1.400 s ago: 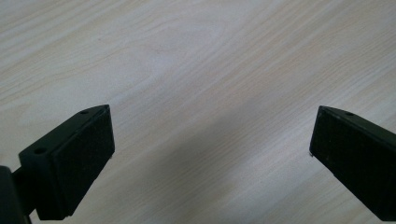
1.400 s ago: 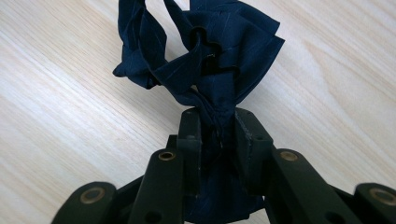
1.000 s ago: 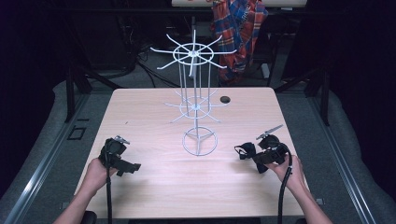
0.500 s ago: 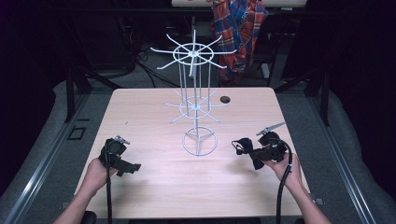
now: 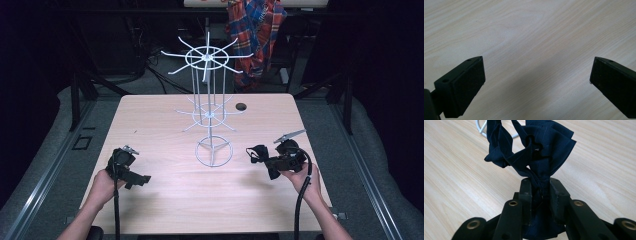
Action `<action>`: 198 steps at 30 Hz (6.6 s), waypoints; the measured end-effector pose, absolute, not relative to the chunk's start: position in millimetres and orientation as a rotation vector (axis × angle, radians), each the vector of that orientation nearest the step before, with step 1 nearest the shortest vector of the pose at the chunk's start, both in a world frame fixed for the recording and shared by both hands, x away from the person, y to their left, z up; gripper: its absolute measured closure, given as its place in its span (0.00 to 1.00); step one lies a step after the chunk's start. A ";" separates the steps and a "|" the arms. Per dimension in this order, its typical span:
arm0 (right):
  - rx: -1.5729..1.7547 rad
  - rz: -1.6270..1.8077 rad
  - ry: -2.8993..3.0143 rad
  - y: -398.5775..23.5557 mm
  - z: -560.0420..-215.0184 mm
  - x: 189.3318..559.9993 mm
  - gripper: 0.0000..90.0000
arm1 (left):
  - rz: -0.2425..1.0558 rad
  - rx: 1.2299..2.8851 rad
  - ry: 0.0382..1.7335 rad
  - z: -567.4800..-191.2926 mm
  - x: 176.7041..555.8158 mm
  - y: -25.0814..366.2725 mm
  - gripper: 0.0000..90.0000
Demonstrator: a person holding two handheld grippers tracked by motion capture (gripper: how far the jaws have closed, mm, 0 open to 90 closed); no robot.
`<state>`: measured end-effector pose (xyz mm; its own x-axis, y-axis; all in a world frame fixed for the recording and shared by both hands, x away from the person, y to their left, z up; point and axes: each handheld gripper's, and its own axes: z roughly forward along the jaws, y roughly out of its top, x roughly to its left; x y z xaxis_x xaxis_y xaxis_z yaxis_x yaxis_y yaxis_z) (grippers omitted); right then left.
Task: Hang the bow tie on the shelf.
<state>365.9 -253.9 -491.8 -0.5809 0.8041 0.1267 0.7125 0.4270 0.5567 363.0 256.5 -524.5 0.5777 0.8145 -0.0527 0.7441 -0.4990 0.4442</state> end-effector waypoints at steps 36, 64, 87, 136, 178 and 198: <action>1.280 0.998 2.464 -238.8 -463.4 360.9 0.82 | 0.237 2.397 1.264 -525.4 362.8 256.6 0.00; 1.204 1.150 2.398 -228.3 -432.3 356.6 0.82 | 0.237 2.397 1.256 -525.0 362.3 256.5 0.00; 1.177 1.207 2.370 -236.7 -417.8 347.9 0.82 | 0.232 2.398 1.248 -524.5 362.6 255.2 0.00; 1.189 1.168 2.438 -207.9 -428.1 375.1 0.82 | 0.228 2.402 1.238 -524.8 361.6 254.7 0.00; 1.219 1.162 2.436 -183.2 -440.4 407.0 0.82 | 0.224 2.406 1.236 -525.0 361.3 254.9 0.00; 1.259 1.160 2.433 -175.3 -457.9 418.9 0.82 | 0.226 2.407 1.235 -525.2 360.7 254.9 0.00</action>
